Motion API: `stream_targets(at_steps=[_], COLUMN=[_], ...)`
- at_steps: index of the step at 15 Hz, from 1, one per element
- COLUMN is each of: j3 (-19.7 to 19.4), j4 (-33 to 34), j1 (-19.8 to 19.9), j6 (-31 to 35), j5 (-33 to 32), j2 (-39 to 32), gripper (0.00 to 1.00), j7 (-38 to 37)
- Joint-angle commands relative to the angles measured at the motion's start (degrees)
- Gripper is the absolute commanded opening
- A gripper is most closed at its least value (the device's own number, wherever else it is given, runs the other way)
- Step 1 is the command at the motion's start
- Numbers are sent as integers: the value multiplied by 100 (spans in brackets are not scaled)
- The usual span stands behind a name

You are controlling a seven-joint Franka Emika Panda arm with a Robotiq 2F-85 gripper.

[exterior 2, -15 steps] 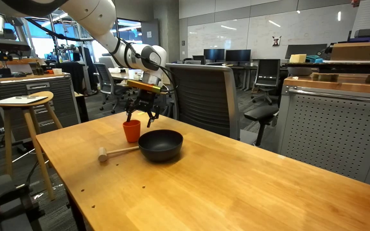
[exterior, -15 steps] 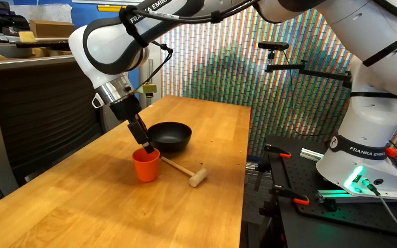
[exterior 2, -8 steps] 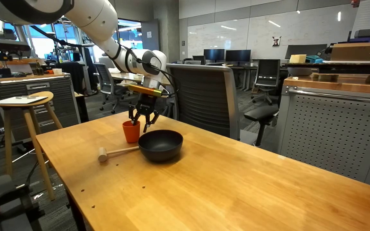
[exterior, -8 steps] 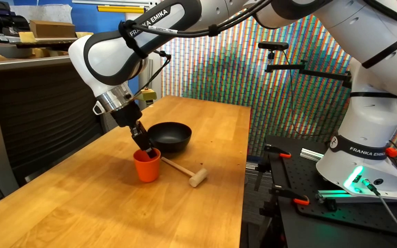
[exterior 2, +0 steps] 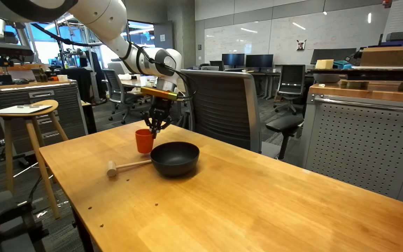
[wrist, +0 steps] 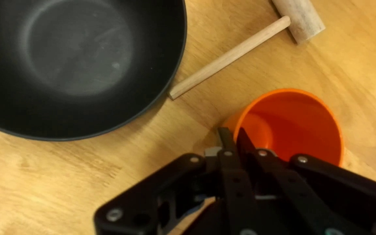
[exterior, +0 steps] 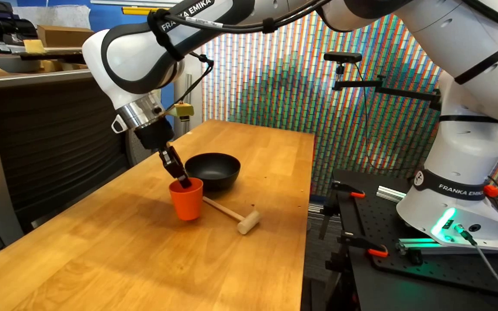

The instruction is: Put the cup in the bowl

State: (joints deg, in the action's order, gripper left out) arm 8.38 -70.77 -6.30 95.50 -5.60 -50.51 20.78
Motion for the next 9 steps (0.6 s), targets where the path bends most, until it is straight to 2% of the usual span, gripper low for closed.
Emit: stream_targets(at_steps=[1, 6, 9], j3=[-159, -728, -951], j4=[-762, -1430, -1444], j1=[317, 654, 766], j6=[326, 652, 507], j5=[71, -96, -135], j2=[991, 2004, 1970], gripper=[1, 1, 1], j7=[-145, -816, -1071])
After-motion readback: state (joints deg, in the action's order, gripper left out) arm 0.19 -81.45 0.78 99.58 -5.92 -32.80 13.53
